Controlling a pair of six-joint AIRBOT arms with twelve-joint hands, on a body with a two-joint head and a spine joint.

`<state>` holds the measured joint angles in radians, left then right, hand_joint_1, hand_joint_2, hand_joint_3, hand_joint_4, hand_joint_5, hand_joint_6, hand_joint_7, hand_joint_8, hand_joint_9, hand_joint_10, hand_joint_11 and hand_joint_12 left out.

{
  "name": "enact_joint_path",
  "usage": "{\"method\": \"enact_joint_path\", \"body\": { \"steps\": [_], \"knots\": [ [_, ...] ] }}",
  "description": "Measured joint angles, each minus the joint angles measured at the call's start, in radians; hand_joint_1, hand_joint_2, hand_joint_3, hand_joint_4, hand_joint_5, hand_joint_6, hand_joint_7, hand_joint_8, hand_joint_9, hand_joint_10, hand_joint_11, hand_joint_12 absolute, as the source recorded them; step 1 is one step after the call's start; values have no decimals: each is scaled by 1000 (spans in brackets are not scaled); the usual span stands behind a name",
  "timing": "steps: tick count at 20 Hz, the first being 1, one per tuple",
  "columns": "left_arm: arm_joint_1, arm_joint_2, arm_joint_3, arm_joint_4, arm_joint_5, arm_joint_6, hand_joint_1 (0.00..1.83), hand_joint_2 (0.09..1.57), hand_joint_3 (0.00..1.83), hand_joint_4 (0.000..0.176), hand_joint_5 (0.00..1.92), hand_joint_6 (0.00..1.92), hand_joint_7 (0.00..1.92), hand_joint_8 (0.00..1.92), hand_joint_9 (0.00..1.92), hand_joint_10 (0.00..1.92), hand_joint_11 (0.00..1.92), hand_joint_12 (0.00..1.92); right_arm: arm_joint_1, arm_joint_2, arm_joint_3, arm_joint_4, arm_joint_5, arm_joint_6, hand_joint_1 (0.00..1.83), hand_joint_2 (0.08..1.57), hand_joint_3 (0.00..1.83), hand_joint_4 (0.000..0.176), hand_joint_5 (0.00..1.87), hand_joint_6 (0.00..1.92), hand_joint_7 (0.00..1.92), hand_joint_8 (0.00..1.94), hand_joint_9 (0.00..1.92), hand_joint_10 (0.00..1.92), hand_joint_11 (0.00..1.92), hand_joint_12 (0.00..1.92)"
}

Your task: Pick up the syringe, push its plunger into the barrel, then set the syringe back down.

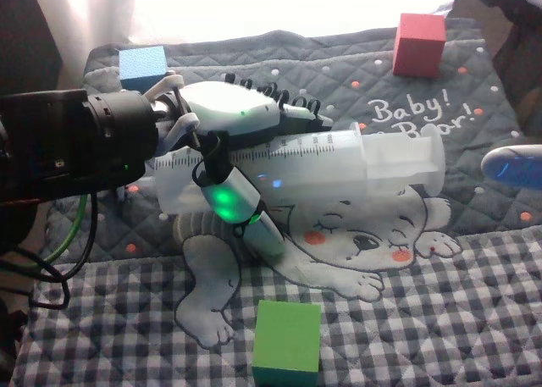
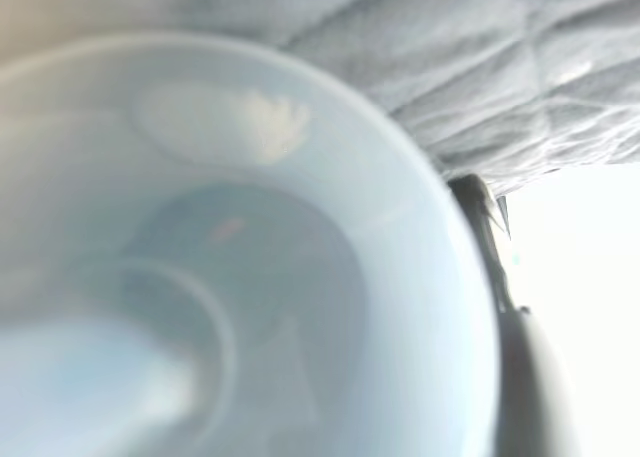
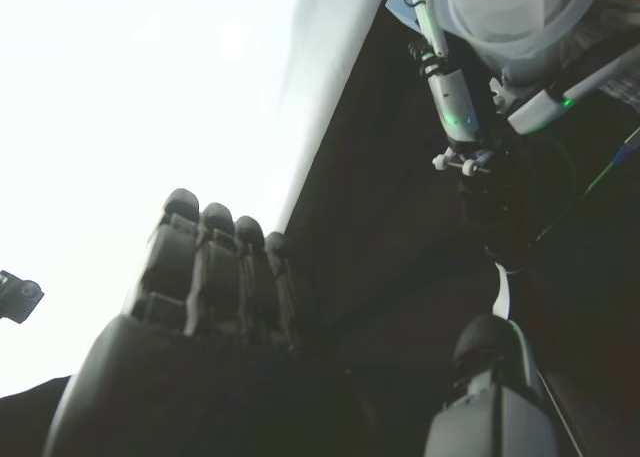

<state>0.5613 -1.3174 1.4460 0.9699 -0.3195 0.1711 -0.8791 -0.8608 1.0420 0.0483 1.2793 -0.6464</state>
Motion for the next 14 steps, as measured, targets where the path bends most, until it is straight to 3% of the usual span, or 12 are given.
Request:
{"method": "enact_joint_path", "body": {
  "steps": [2, 4, 5, 6, 7, 8, 9, 10, 11, 12, 14],
  "knots": [
    [0, 0, 2, -13, -13, -1, 1214, 949, 0, 0, 690, 13, 781, 18, 848, 41, 475, 1078, 0, 0, 0, 0, 0, 0, 233, 879, 0, 0, 45, 5, 0, 0, 0, 0, 0, 0],
    [0, 0, 6, -27, -24, -2, 1292, 1018, 1, 0, 754, 6, 910, 22, 974, 65, 588, 1085, 0, 0, 0, 1, 0, 0, 257, 866, 0, 0, 44, 3, 0, 0, 0, 0, 0, 0],
    [0, 0, 12, -39, -34, -3, 1343, 1118, 0, 0, 803, 12, 946, 836, 1051, 98, 660, 1105, 0, 0, 0, 0, 0, 0, 250, 878, 0, 0, 40, 1, 0, 0, 0, 0, 0, 0],
    [-4, 1, 13, -47, -38, -4, 1454, 1103, 9, 0, 820, 11, 832, 1075, 1006, 933, 740, 1155, 0, 0, 0, -1, 0, 0, 251, 882, 1, 0, 46, 3, 0, 0, 0, 0, 0, 0],
    [-8, 1, 17, -50, -43, -8, 1385, 1144, 43, 0, 674, 963, 829, 1205, 985, 1201, 781, 1207, 0, 0, 0, 0, -1, 0, 257, 879, 0, 0, 48, 4, 0, 0, 0, 0, 0, 0],
    [-10, 1, 20, -55, -46, -8, 1357, 1218, 17, 0, 599, 1173, 745, 1396, 857, 1476, 766, 1425, 0, 0, 0, 0, -1, 0, 247, 880, 0, 0, 45, 2, 0, 0, 0, 0, 0, 0],
    [-10, 0, 27, -68, -51, -8, 1349, 1242, 3, 0, 587, 1241, 728, 1432, 805, 1552, 737, 1511, 0, 0, 0, 0, 0, 0, 243, 874, 0, 0, 43, 1, 0, 0, 0, 0, 0, 0],
    [-13, 0, 33, -77, -52, -11, 1353, 1233, 0, 0, 667, 1165, 755, 1432, 775, 1581, 736, 1578, 0, 0, 0, -1, 0, 0, 246, 875, 0, 0, 47, 3, 0, 0, 0, 0, 0, 0],
    [-13, -3, 42, -82, -52, -13, 1375, 1182, 0, 0, 807, 973, 878, 1243, 880, 1496, 937, 1662, 0, 0, 0, 0, -1, 0, 249, 874, 0, 0, 46, 2, 0, 0, 0, 0, 0, 0],
    [-14, -7, 50, -89, -52, -16, 1289, 1169, 0, 0, 898, 935, 936, 1311, 1077, 1514, 1083, 1751, 0, 0, 0, 0, 0, 0, 265, 854, 0, 0, 60, 7, 0, 0, 0, 0, 1, 0],
    [-16, -13, 64, -106, -48, -18, 1271, 1169, 0, 0, 940, 886, 954, 1333, 1185, 1531, 1180, 1791, 0, 0, 0, 0, 0, 0, 272, 853, 0, 0, 65, 6, 0, 0, 0, 0, 0, 0]
  ]
}}
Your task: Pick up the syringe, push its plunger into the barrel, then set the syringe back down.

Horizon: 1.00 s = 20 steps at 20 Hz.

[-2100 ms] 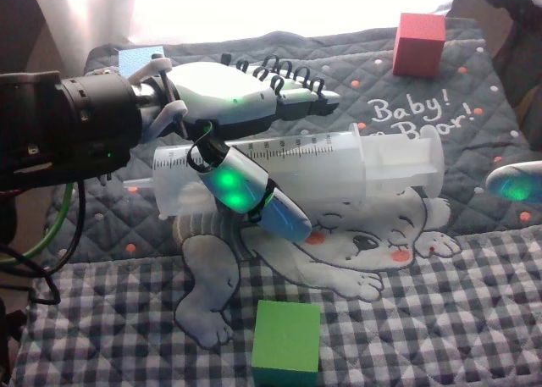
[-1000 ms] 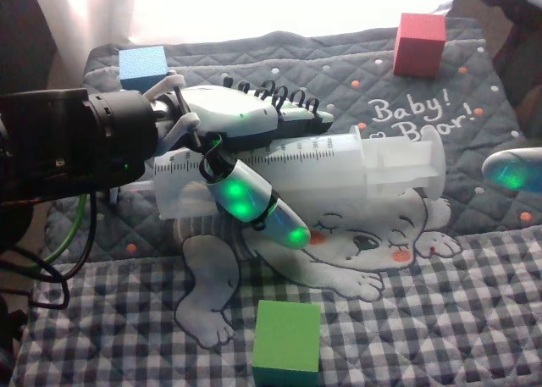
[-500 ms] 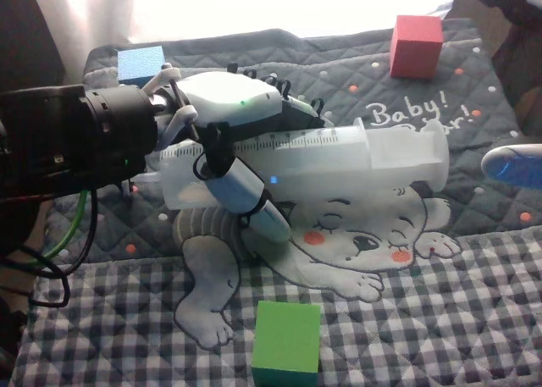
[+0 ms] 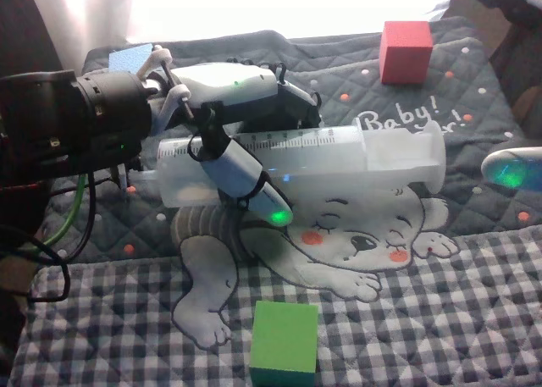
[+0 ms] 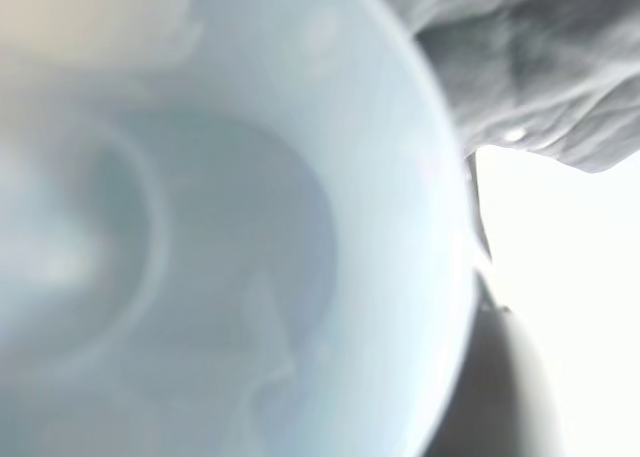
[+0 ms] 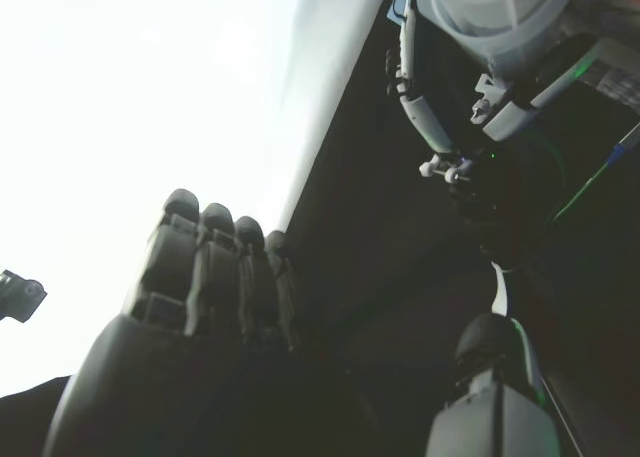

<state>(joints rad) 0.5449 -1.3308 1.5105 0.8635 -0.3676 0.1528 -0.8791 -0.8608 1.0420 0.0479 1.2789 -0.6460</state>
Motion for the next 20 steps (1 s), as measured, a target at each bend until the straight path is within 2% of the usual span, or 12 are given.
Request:
{"method": "enact_joint_path", "body": {
  "steps": [1, 3, 6, 8, 10, 12, 15, 16, 17, 18, 19, 20],
  "knots": [
    [0, 0, 4, -6, 0, 0, 1365, 1204, 0, 0, 954, 771, 936, 1234, 969, 1492, 1113, 1768, 0, 0, 0, 0, 0, 0, 272, 865, 0, 0, 65, 5, 0, 0, 0, 0, 0, 0],
    [-1, 0, 6, -11, 2, -3, 1276, 1153, 0, 0, 957, 793, 985, 1280, 1147, 1386, 1113, 1693, 0, 0, 0, 1, 0, 0, 252, 860, 0, 0, 76, 8, 0, 0, 0, 0, 12, 5],
    [-1, 0, 6, -11, 4, -2, 1367, 1114, 0, 0, 938, 757, 993, 1113, 1016, 1309, 1000, 1550, 0, 0, 0, 0, 0, 0, 193, 872, 2, 0, 56, 0, 0, 0, 0, 0, 12, 8],
    [-2, 0, 6, -11, 4, -3, 1351, 1166, 8, 0, 836, 928, 886, 1332, 853, 1434, 792, 1612, 0, 0, 0, 0, 0, 0, 211, 885, 5, 0, 68, 6, 11, 4, 0, 0, 41, 23],
    [-2, 0, 6, -12, 5, -3, 1362, 1195, 11, 0, 756, 1106, 798, 1449, 801, 1490, 797, 1673, 0, 0, 0, 0, 0, 0, 208, 885, 4, 0, 52, 1, 2, 0, 0, 0, 8, 11],
    [-2, 0, 6, -14, 5, -3, 1366, 1188, 9, 0, 758, 1110, 822, 1408, 815, 1506, 879, 1770, 0, -2, 0, 0, 0, 0, 224, 876, 0, 0, 45, 1, 0, 0, 0, 0, 0, 0],
    [-2, 0, 6, -14, 6, -3, 1353, 1195, 15, 0, 774, 1157, 796, 1436, 761, 1519, 717, 1792, 0, -4, 0, 0, 0, 0, 263, 862, 0, 0, 67, 9, 0, 0, 0, 0, 0, 0],
    [-2, 0, 6, -14, 6, -3, 1329, 1229, 28, 0, 722, 1289, 664, 1531, 738, 1581, 775, 1765, 0, -4, 0, 0, 0, 0, 232, 867, 0, 0, 64, 6, 0, 0, 0, 0, 12, 5],
    [-2, 0, 6, -13, 6, -4, 1437, 1239, 42, 0, 543, 1612, 576, 1598, 687, 1639, 759, 1862, 0, -4, 0, 0, 0, 0, 243, 843, 0, 0, 67, 7, 0, 0, 0, 0, 9, 4],
    [-2, 0, 6, -13, 5, -4, 1591, 1199, 37, 0, 465, 1859, 470, 1856, 629, 1663, 768, 1909, 0, -4, 0, 1, 0, 0, 219, 844, 0, 0, 66, 5, 0, 0, 0, 0, 8, 4],
    [-2, 0, 6, -2, 6, -3, 1621, 1107, 0, 44, 526, 1909, 543, 1908, 733, 1869, 875, 1919, 0, -4, 0, 0, 0, 0, 222, 846, 0, 0, 71, 6, 0, 0, 0, 0, 6, 3],
    [-2, 0, 6, 0, 15, -3, 1631, 1085, 0, 60, 603, 1919, 601, 1918, 795, 1911, 919, 1921, 0, -4, 0, 0, 0, 0, 221, 847, 0, 0, 75, 7, 0, 0, 0, 0, 14, 7]
  ]
}}
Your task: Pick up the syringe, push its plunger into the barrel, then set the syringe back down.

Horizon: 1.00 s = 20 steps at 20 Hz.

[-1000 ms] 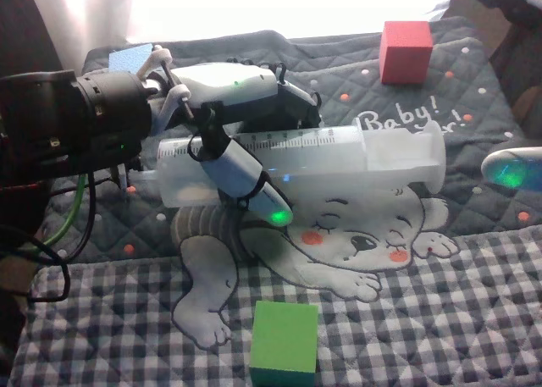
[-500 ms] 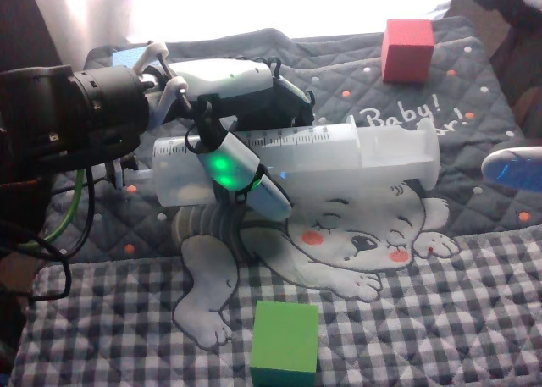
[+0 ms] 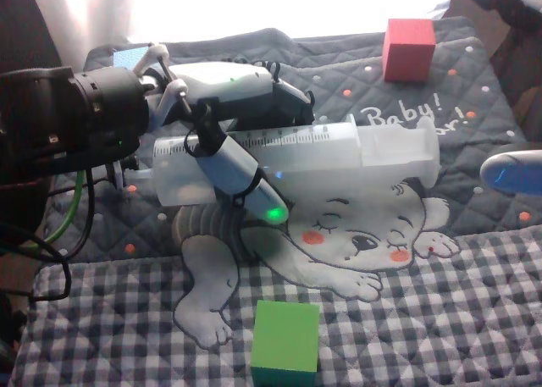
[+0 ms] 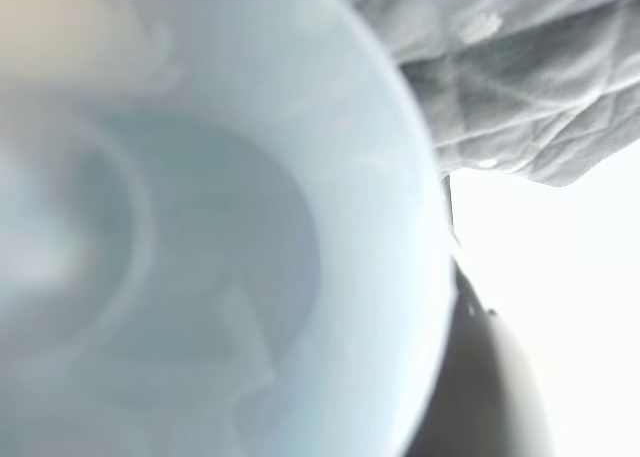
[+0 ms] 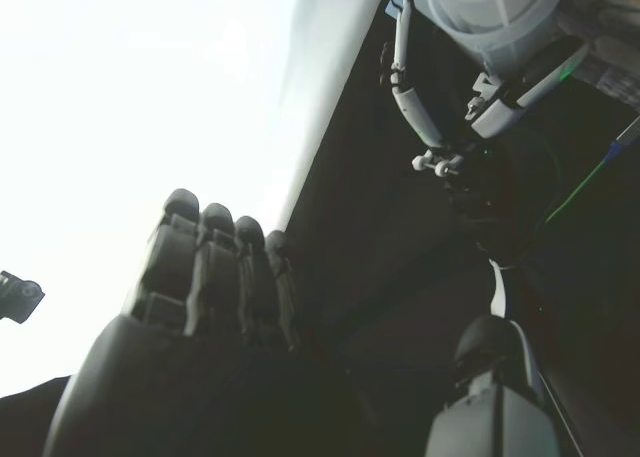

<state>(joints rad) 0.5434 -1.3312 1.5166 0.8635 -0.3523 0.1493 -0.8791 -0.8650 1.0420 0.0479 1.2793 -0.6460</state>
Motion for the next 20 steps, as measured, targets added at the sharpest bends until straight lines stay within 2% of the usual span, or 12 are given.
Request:
{"method": "enact_joint_path", "body": {
  "steps": [7, 8, 9, 11, 12, 13, 14, 15, 16, 17, 18, 20],
  "knots": [
    [-8, 6, 0, -50, -13, 12, 1371, 1152, 33, 49, 1184, 1921, 1176, 1921, 1320, 1921, 1400, 1921, 0, 0, 0, 0, 1, 0, 217, 853, 0, 0, 54, 1, 0, 0, 0, 0, 2, 1],
    [-8, 8, 0, -54, -13, 16, 1379, 1160, 45, 42, 1252, 1921, 1268, 1921, 1387, 1921, 1443, 1921, 0, 0, 0, 0, 0, 0, 238, 830, 0, 0, 44, 0, 0, 0, 0, 0, 0, 0],
    [-9, 8, 0, -54, -13, 16, 1388, 1025, 338, 0, 1293, 1921, 1327, 1921, 1444, 1921, 1497, 1921, 0, 0, 0, 0, 0, 0, 236, 833, 0, 0, 46, 1, 0, 0, 0, 0, 0, 0],
    [-10, 9, 0, -53, -20, 23, 1407, 848, 721, 0, 1278, 1921, 1332, 1921, 1448, 1921, 1510, 1921, 3, 0, 0, 0, -2, 0, 201, 855, 0, 0, 52, 3, 0, 0, 0, 0, 7, 3],
    [-10, 15, -9, -55, -23, 23, 1379, 856, 705, 0, 1209, 1921, 1226, 1921, 1362, 1921, 1433, 1921, 3, 0, 0, 0, -1, 0, 211, 860, 2, 0, 50, 2, 0, 0, 0, 0, 1, 0],
    [-8, 19, -16, -52, -24, 22, 1320, 935, 480, 0, 1030, 1921, 1044, 1921, 1180, 1921, 1291, 1921, 3, 0, 0, 1, 1, 0, 237, 842, 0, 0, 62, 6, 0, 0, 0, 0, 0, 0],
    [-4, 24, -23, -48, -26, 21, 1119, 1025, 361, 0, 848, 1486, 846, 1817, 948, 1875, 1028, 1921, 3, 0, 0, 2, 0, 0, 226, 848, 0, 0, 62, 5, 0, 0, 0, 0, 0, 0],
    [-4, 27, -31, -32, -25, 17, 1055, 1091, 150, 2, 876, 1251, 755, 1559, 835, 1655, 794, 1740, 3, 0, 0, 0, 1, 0, 242, 840, 0, 0, 56, 2, 0, 0, 0, 0, 0, 0],
    [-4, 30, -44, -13, -25, 17, 983, 965, 32, 0, 622, 871, 558, 1044, 554, 1172, 357, 1434, 3, 0, 0, 0, 0, 0, 236, 844, 0, 0, 63, 4, 0, 0, 0, 0, 0, 0],
    [-5, 34, -50, -2, -26, 17, 865, 859, 1, 0, 519, 321, 477, 388, 435, 561, 146, 1184, 3, 0, 0, 0, 0, 0, 229, 826, 0, 0, 70, 6, 5, 2, 0, 0, 12, 5],
    [-4, 39, -60, 19, -27, 17, 835, 816, 0, 0, 458, 83, 423, 110, 374, 237, 36, 1097, 3, 0, 0, 0, 1, 0, 232, 820, 0, 0, 74, 7, 4, 1, 0, 0, 15, 7],
    [2, 39, -79, 60, -10, 21, 735, 732, 0, 3, 172, 16, 180, 19, 162, 27, 0, 416, 3, 0, 0, 1, 0, 0, 202, 854, 5, 0, 61, 1, 0, 0, 0, 0, 0, 0]
  ]
}}
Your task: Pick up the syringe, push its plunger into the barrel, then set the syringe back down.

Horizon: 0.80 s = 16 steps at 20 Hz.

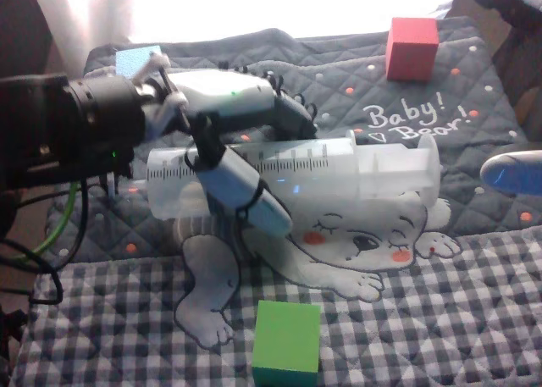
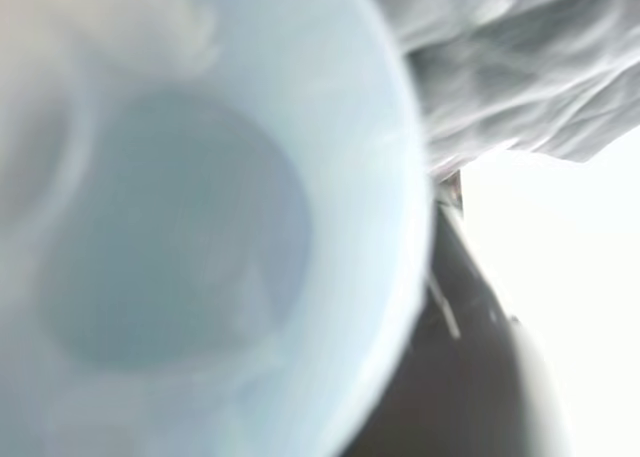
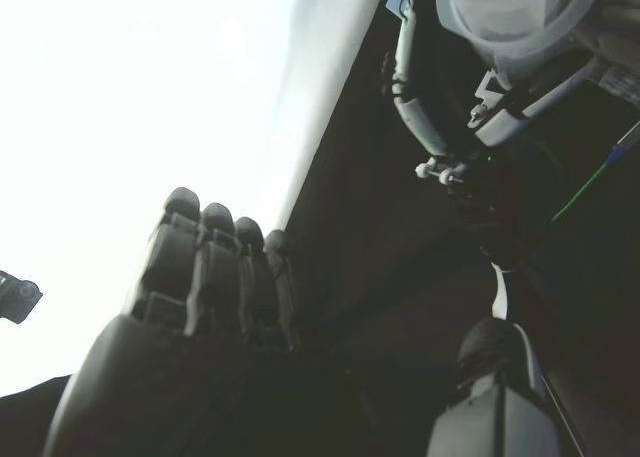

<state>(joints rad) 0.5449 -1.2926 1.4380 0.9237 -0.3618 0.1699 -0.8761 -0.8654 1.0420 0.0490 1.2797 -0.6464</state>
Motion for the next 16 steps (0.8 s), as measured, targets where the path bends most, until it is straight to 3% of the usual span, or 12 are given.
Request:
{"method": "enact_joint_path", "body": {
  "steps": [1, 2, 3, 7, 8, 11, 12, 15, 16],
  "knots": [
    [2, 0, -5, 10, 2, 9, 698, 700, 0, 17, 123, 3, 145, 7, 141, 9, 0, 321, 0, -2, 0, 0, 1, 0, 229, 852, 3, 0, 65, 2, 0, 0, 0, 0, 0, 0],
    [2, 0, -5, 10, 2, 9, 712, 673, 0, 3, 74, 1, 97, 4, 96, 3, 0, 210, 1, -2, 0, -2, 0, 0, 215, 844, 0, 0, 62, 1, 0, 0, 0, 0, 0, 0],
    [2, 1, -5, 4, 2, 9, 683, 652, 0, 0, 74, 4, 94, 5, 110, 10, 21, 198, 1, -2, 0, -2, 0, 0, 250, 828, 0, 0, 62, 0, 0, 0, 0, 0, 0, 0],
    [25, 5, -29, 18, 4, 6, 759, 661, 2, 0, 99, 3, 150, 6, 167, 7, 30, 224, 1, -3, 0, 1, 0, 0, 260, 827, 0, 0, 76, 2, 1, 0, 0, 0, 0, 0],
    [27, 6, -36, 27, 3, 5, 791, 658, 0, 0, 115, 7, 176, 12, 193, 14, 50, 235, 1, -3, 0, 0, 0, 0, 206, 959, 14, 0, 72, 0, 0, 0, 0, 0, 0, 0],
    [34, 11, -49, 36, 0, 5, 847, 669, 3, 0, 184, 8, 270, 10, 290, 16, 123, 292, 1, -5, 0, 0, 0, 0, 231, 911, 0, 0, 75, 2, 7, 3, 0, 0, 0, 0],
    [34, 11, -49, 40, -2, 6, 863, 687, 0, 0, 211, 2, 298, 2, 323, 5, 137, 332, 1, -5, 0, 0, 0, 0, 242, 980, 17, 0, 78, 2, 9, 3, 0, 0, 0, 0],
    [40, 11, -48, 46, -3, 4, 962, 733, 0, 0, 329, 3, 397, 2, 418, 4, 142, 538, 8, -6, 0, -1, 0, 0, 243, 906, 0, 0, 79, 5, 14, 5, 0, 0, 0, 0],
    [40, 10, -48, 46, -3, 4, 1011, 774, 1, 0, 379, 2, 454, 2, 482, 7, 186, 600, 8, -6, 0, 0, 1, 0, 154, 1047, 11, 0, 85, 2, 22, 2, 0, 0, 0, 0]
  ]
}}
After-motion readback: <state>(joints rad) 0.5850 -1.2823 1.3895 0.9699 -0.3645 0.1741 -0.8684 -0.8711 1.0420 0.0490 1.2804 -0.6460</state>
